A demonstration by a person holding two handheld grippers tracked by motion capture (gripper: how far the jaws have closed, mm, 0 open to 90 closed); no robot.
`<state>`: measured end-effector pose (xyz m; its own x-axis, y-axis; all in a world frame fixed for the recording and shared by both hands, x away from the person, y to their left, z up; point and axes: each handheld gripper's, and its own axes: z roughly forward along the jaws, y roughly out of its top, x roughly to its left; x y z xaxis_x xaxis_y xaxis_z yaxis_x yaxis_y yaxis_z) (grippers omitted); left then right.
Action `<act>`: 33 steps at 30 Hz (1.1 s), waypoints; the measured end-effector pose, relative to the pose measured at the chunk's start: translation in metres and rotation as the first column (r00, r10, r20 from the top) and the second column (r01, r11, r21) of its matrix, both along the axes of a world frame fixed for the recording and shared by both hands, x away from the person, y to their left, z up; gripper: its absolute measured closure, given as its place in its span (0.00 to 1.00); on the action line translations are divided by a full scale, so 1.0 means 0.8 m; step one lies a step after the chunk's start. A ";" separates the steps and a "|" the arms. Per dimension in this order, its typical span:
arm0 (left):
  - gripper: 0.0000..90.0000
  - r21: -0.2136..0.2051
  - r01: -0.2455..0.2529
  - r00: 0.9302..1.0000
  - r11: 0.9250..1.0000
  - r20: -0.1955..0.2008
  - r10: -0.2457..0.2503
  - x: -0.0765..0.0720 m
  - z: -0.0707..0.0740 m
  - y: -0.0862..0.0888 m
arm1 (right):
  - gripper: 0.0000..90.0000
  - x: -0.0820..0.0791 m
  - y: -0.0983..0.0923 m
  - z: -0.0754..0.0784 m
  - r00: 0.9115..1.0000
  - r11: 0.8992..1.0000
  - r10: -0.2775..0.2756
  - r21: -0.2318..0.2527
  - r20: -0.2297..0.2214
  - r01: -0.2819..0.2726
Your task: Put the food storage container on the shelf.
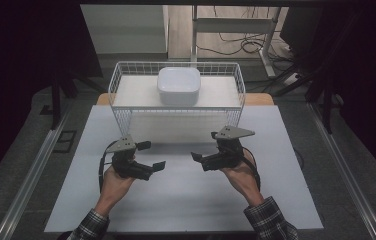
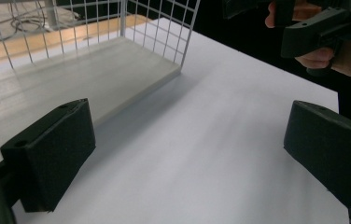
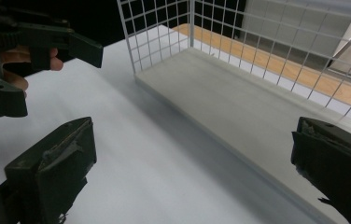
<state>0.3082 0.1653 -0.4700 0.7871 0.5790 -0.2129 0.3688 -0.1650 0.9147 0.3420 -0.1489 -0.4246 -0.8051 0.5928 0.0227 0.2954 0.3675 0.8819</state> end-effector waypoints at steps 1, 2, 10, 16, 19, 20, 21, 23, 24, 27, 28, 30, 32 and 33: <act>0.02 0.004 -0.001 1.000 1.000 0.000 0.001 -0.001 -0.001 -0.001 | 0.00 0.000 0.000 0.000 1.000 1.000 0.000 0.000 0.000 0.000; 0.02 0.003 0.007 1.000 1.000 -0.005 -0.007 -0.003 -0.002 -0.002 | 0.00 -0.003 0.002 -0.005 1.000 1.000 0.003 -0.011 0.004 -0.003; 0.02 0.038 0.021 1.000 0.999 0.002 -0.022 -0.016 -0.007 -0.010 | 0.00 -0.010 0.002 -0.018 1.000 0.999 0.008 -0.045 -0.008 -0.008; 0.02 0.044 0.036 0.999 0.998 -0.023 -0.035 -0.021 -0.019 -0.011 | 0.00 -0.017 -0.007 -0.027 1.000 0.998 0.008 -0.055 -0.021 -0.009; 0.01 0.056 0.035 0.999 0.998 -0.029 -0.033 -0.024 -0.024 -0.011 | 0.00 -0.019 -0.009 -0.031 1.000 0.998 0.005 -0.061 -0.028 -0.007; 0.01 0.074 0.031 0.999 0.997 -0.030 -0.029 -0.026 -0.027 -0.010 | 0.00 -0.022 -0.012 -0.034 1.000 0.997 0.002 -0.071 -0.030 -0.004; 0.01 0.080 0.024 0.999 0.997 -0.026 -0.022 -0.028 -0.028 -0.009 | 0.00 -0.023 -0.014 -0.035 1.000 0.997 0.000 -0.071 -0.031 -0.002; 0.01 0.084 0.020 0.999 0.996 -0.027 -0.018 -0.031 -0.029 -0.007 | 0.00 -0.024 -0.016 -0.036 0.999 0.998 -0.002 -0.070 -0.034 -0.001; 0.01 0.091 0.011 1.000 0.996 -0.025 -0.009 -0.035 -0.031 -0.003 | 0.00 -0.028 -0.020 -0.038 0.999 0.998 -0.006 -0.066 -0.038 0.004; 0.02 0.091 -0.005 1.000 0.996 -0.025 0.007 -0.040 -0.033 0.004 | 0.00 -0.033 -0.026 -0.039 0.999 0.998 -0.014 -0.067 -0.037 0.011; 0.02 0.091 -0.005 1.000 0.996 -0.025 0.007 -0.040 -0.033 0.004 | 0.00 -0.035 -0.028 -0.039 0.999 0.998 -0.014 -0.066 -0.038 0.012; 0.02 0.086 -0.012 0.999 0.996 -0.028 0.015 -0.044 -0.034 0.008 | 0.00 -0.037 -0.030 -0.040 0.999 0.998 -0.017 -0.066 -0.039 0.015; 0.02 0.086 -0.019 0.999 0.996 -0.030 0.022 -0.048 -0.035 0.011 | 0.00 -0.041 -0.034 -0.041 0.999 0.997 -0.022 -0.069 -0.037 0.019; 0.02 0.089 -0.021 0.999 0.996 -0.032 0.024 -0.050 -0.036 0.013 | 0.00 -0.043 -0.036 -0.041 0.999 0.997 -0.025 -0.071 -0.037 0.022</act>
<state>0.2680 0.1754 -0.4984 0.7667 0.6144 -0.1861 0.4036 -0.2359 0.8840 0.3075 -0.1779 -0.4577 -0.7902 0.6128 0.0108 0.3376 0.4205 0.8421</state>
